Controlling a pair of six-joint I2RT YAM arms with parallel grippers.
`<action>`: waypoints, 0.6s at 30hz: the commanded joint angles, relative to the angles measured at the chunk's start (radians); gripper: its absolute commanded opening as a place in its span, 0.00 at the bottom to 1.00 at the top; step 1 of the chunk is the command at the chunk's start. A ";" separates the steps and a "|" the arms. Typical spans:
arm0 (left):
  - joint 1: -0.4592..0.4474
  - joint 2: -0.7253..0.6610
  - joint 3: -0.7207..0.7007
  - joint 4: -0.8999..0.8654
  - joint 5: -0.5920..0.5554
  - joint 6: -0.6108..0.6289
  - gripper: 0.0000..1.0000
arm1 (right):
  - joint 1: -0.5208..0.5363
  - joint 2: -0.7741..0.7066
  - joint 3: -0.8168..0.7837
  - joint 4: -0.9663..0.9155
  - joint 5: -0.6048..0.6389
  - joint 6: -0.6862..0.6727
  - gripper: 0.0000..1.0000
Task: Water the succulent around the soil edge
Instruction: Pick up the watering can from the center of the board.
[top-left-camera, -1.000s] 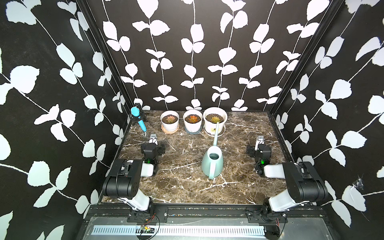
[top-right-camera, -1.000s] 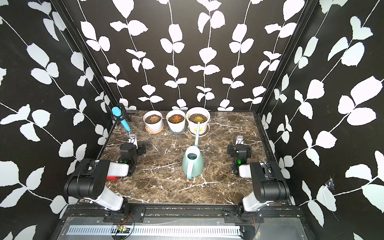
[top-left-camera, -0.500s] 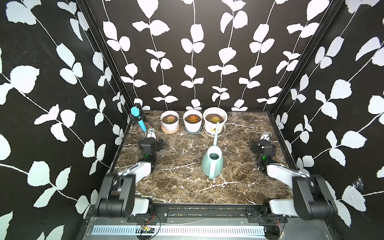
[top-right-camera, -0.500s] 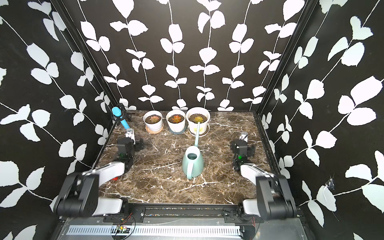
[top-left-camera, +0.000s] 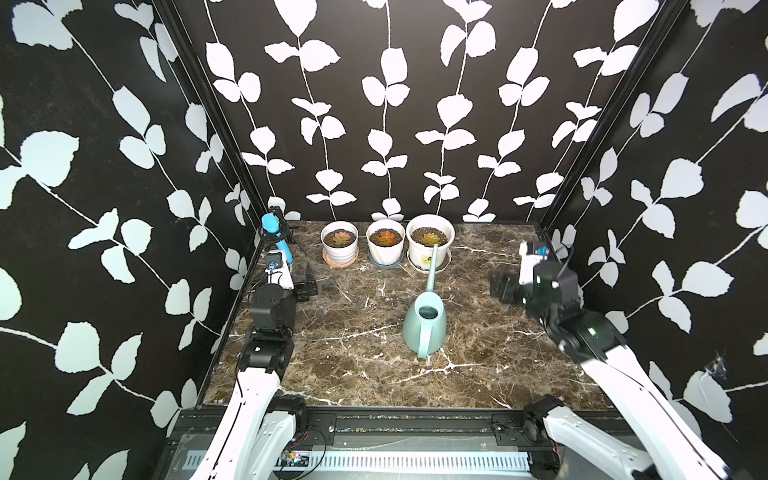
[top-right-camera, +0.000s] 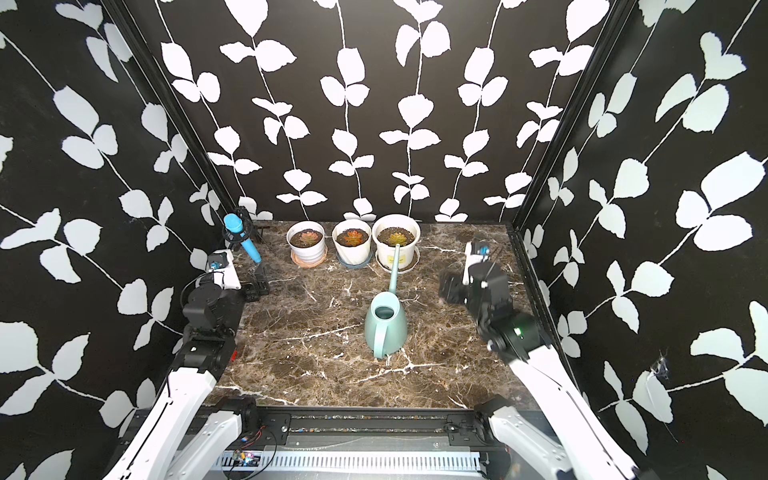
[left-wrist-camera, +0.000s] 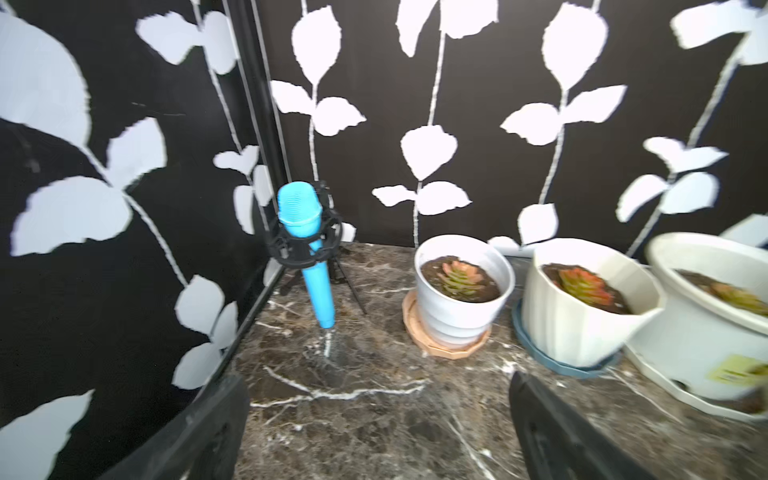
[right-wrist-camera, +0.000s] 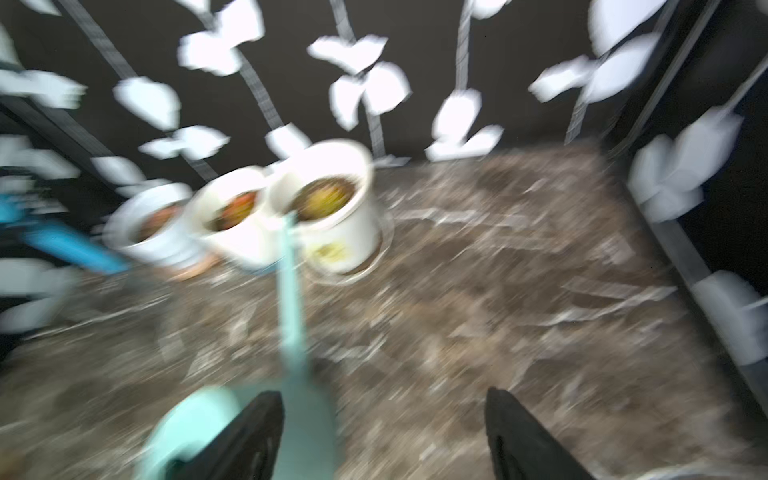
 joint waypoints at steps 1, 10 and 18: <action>-0.030 0.015 -0.015 -0.077 0.089 -0.028 0.99 | 0.187 -0.063 -0.038 -0.275 -0.001 0.261 0.72; -0.052 0.041 -0.011 -0.057 0.123 -0.031 0.99 | 0.719 0.344 0.220 -0.443 0.355 0.553 0.85; -0.073 0.041 -0.021 -0.047 0.091 -0.026 0.99 | 0.912 0.539 0.302 -0.419 0.564 0.852 0.73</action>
